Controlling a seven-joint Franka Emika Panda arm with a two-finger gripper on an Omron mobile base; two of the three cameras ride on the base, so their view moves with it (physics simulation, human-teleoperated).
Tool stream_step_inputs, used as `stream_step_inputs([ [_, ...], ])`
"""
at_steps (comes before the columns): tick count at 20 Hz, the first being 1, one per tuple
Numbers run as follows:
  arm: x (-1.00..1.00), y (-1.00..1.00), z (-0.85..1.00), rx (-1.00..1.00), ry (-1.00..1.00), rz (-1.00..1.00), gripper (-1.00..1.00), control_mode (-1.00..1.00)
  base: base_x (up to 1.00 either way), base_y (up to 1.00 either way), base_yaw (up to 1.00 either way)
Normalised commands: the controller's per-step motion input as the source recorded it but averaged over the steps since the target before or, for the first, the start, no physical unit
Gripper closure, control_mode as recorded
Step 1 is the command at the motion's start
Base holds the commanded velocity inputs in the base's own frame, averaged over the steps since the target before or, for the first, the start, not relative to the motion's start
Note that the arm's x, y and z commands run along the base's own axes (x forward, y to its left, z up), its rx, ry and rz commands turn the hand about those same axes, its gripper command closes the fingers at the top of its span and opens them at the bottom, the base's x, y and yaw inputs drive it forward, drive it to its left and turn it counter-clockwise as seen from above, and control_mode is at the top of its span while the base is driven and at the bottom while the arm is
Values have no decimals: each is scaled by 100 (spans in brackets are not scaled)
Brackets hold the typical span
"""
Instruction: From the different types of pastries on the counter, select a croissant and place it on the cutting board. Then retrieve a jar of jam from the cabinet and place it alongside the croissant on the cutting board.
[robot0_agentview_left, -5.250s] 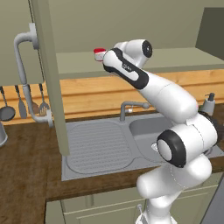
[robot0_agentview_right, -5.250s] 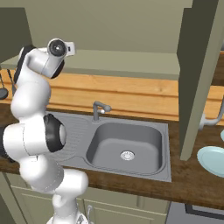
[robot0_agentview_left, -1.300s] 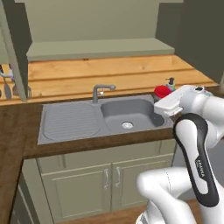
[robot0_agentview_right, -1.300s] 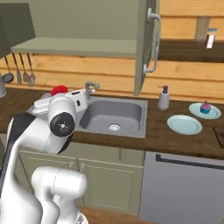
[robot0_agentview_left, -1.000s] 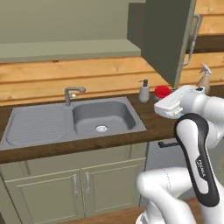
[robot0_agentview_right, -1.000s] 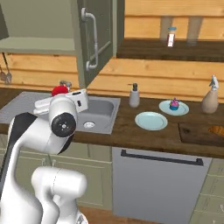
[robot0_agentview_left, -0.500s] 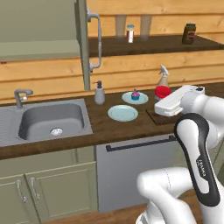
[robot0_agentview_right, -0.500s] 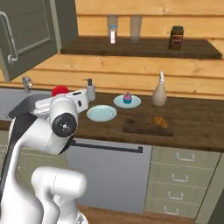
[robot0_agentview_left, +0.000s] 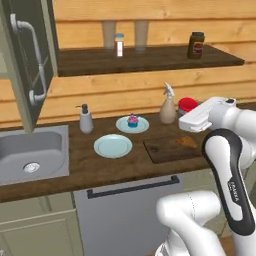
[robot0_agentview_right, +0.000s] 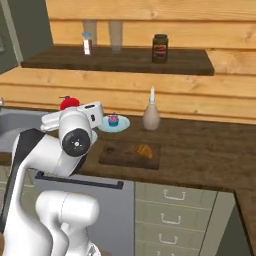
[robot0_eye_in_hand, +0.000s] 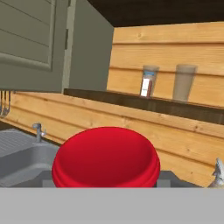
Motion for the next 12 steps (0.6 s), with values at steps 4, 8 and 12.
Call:
stream_step_inputs([
  [4,0,0,0,0,0,0,100,100,62,-25,5],
  [8,0,0,0,0,0,0,100,100,50,-32,5],
  [12,0,0,0,0,0,0,100,100,29,-51,3],
])
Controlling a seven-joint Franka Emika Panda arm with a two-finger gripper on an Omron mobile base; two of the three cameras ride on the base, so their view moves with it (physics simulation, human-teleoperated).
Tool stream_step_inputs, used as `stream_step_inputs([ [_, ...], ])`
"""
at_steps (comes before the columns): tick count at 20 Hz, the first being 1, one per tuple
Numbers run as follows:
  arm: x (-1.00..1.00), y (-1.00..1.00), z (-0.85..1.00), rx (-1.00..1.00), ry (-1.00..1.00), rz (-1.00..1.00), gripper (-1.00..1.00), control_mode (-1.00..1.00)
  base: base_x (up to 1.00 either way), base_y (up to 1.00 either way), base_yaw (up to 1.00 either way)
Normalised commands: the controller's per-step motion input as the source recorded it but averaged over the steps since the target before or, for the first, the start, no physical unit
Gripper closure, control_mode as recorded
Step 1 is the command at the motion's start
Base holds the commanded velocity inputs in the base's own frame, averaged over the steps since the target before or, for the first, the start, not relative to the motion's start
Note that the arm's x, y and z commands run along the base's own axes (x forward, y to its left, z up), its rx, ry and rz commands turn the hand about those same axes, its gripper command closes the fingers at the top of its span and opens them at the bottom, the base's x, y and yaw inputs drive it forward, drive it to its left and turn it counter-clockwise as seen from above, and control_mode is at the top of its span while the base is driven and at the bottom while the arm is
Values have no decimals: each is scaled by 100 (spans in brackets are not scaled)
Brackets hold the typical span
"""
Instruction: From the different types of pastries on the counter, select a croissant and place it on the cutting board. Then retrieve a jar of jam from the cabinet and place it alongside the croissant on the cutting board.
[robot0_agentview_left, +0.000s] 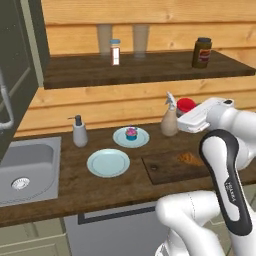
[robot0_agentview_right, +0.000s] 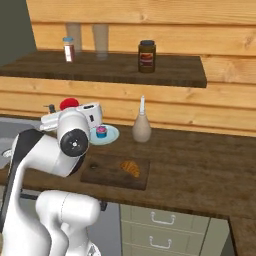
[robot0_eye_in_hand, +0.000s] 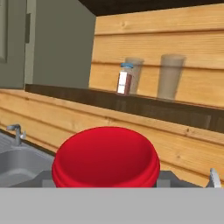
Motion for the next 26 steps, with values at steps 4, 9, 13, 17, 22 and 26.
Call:
stream_step_inputs([
  [4,42,-40,-100,0,3,6,100,-100,0,0,0],
  [9,75,-11,-100,0,11,21,100,-100,0,0,0],
  [13,73,-4,-100,0,8,25,100,-100,0,0,0],
  [17,60,-18,-100,0,4,19,100,-100,0,0,0],
  [22,21,-11,-100,-13,0,17,100,-100,0,0,0],
  [26,17,-11,-89,-14,1,13,100,-100,0,0,0],
])
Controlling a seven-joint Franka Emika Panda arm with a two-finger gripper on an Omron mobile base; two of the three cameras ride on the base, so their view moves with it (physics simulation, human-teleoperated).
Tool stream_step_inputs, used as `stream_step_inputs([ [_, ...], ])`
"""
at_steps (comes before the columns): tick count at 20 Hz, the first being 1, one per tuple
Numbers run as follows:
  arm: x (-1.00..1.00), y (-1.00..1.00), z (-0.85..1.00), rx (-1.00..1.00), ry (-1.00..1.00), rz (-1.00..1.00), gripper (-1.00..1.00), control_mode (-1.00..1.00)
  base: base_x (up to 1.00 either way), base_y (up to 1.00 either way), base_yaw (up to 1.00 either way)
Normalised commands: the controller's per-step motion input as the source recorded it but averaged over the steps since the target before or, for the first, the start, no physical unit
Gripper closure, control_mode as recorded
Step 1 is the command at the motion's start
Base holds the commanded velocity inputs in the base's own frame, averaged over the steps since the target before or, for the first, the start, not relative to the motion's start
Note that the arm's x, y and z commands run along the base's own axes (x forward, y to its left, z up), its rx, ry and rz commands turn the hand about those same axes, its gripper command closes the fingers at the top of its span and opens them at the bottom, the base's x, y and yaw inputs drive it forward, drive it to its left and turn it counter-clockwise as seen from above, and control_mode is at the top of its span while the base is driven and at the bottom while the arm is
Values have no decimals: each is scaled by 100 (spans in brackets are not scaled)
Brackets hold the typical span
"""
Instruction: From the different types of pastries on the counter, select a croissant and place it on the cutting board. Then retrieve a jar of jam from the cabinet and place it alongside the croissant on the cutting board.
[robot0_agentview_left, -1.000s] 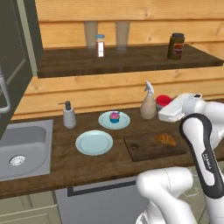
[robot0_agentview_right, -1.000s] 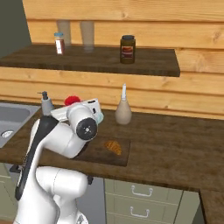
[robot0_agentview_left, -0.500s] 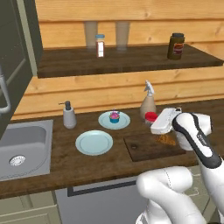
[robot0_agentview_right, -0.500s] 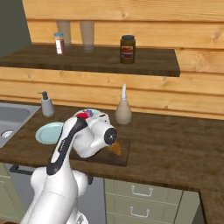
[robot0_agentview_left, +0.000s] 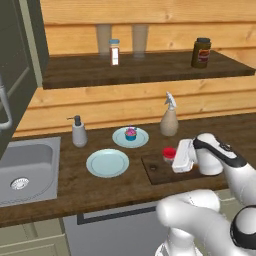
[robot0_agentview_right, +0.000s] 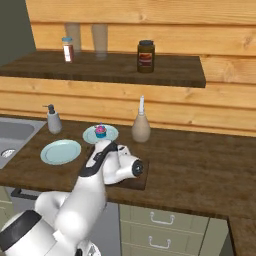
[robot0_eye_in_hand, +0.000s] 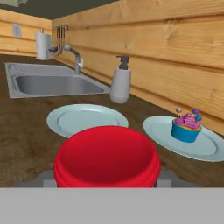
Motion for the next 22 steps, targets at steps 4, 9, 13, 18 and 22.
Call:
stream_step_inputs([
  [4,27,-1,-67,-10,2,9,100,-100,0,0,0],
  [9,43,-4,-43,-3,2,4,100,-100,0,0,0],
  [13,44,-2,-33,-6,4,0,100,-100,0,0,0],
  [18,-24,1,-54,-3,-2,6,-100,-100,0,0,0],
  [22,-39,8,-35,-4,0,2,-100,-100,0,0,0],
])
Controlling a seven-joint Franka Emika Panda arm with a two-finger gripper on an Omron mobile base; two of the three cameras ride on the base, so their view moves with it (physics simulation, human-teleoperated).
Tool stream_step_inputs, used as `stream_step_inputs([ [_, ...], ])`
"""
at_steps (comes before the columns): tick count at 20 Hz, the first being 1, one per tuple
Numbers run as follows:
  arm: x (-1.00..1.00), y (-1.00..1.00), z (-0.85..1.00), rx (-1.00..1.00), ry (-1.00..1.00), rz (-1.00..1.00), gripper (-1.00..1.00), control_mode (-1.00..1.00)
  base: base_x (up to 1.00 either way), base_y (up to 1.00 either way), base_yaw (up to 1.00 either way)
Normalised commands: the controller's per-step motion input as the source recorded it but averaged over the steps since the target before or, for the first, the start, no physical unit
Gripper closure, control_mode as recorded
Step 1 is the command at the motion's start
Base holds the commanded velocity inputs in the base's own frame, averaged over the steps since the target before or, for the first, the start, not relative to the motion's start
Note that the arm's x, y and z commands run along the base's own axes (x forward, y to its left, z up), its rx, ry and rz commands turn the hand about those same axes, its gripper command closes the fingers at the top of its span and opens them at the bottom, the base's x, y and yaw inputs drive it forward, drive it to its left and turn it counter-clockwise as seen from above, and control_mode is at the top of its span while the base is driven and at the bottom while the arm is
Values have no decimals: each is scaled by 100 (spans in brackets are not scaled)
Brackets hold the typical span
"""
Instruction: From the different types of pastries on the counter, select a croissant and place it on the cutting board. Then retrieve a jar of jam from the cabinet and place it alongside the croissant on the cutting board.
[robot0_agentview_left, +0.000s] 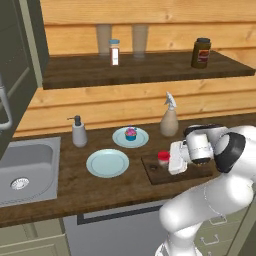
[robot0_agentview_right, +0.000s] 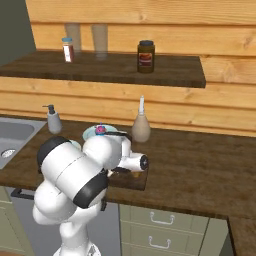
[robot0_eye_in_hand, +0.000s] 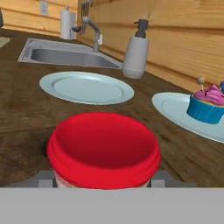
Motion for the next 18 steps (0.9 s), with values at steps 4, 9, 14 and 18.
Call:
stream_step_inputs([
  [4,-2,0,27,-1,7,2,-100,-100,0,0,0],
  [9,-1,0,52,-3,9,0,-100,-100,0,0,0],
  [14,-15,-6,57,-1,2,0,-100,-100,0,0,0],
  [18,-64,-4,45,0,0,0,-100,-100,0,0,0],
])
